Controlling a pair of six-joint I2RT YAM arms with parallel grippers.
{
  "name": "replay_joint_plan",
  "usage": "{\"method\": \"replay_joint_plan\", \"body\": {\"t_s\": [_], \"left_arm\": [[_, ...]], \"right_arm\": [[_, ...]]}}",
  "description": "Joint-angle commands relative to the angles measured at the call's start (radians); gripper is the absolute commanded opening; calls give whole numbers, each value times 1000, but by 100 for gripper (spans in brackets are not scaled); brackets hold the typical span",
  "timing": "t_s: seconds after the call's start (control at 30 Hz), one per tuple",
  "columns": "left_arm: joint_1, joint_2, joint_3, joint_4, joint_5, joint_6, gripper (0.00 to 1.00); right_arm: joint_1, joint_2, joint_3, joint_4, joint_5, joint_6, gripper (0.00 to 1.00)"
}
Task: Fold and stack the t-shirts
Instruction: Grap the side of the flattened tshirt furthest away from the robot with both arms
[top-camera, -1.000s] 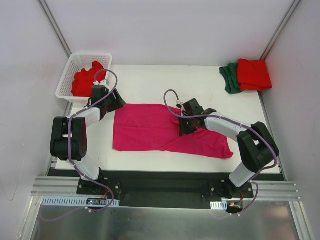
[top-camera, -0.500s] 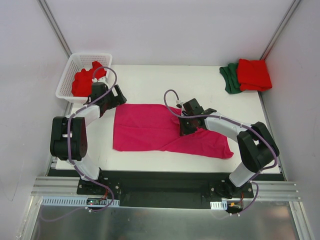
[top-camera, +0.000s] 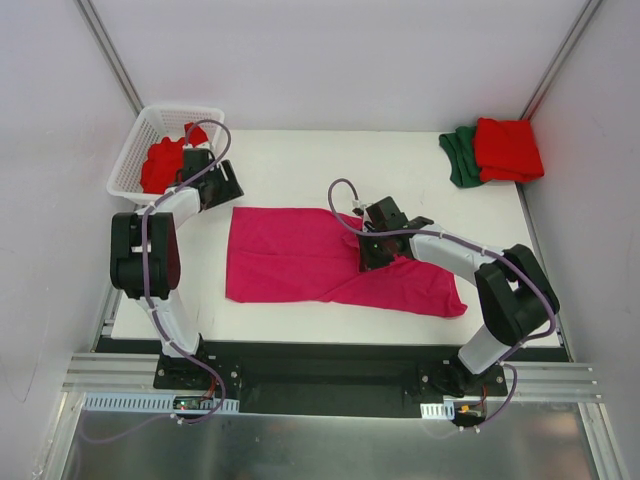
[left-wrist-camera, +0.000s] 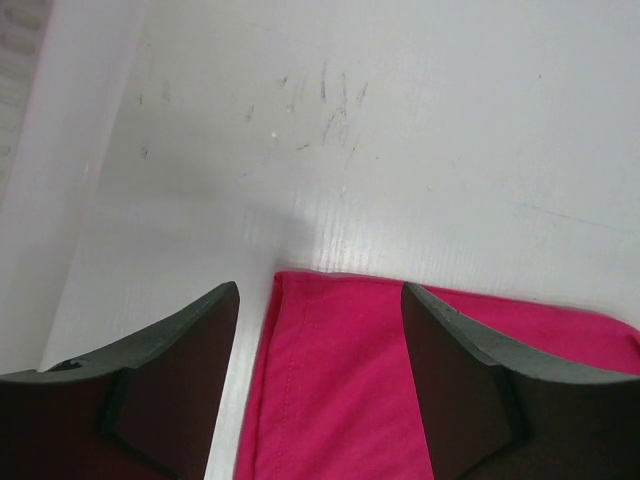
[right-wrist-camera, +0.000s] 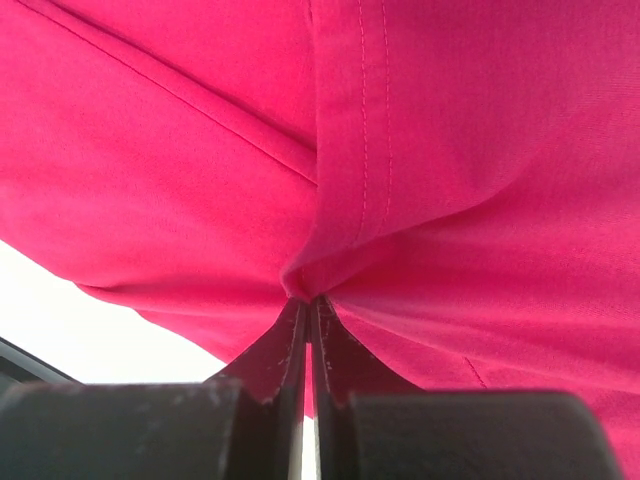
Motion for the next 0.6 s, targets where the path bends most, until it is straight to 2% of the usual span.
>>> {"method": "replay_joint_plan", "body": {"t_s": [0.0,0.33,0.57], "left_arm": [[16,26,67,-123,-26,10,65],[17,56,88,-209,9,-2,58],[19,85,96,-226,19,-12,57]], "right_arm": [[6,-45,20,-17,3,-3,1],[6,-49,28,-22,0,-1,1],[6,-54,25,-23,1,-1,1]]}}
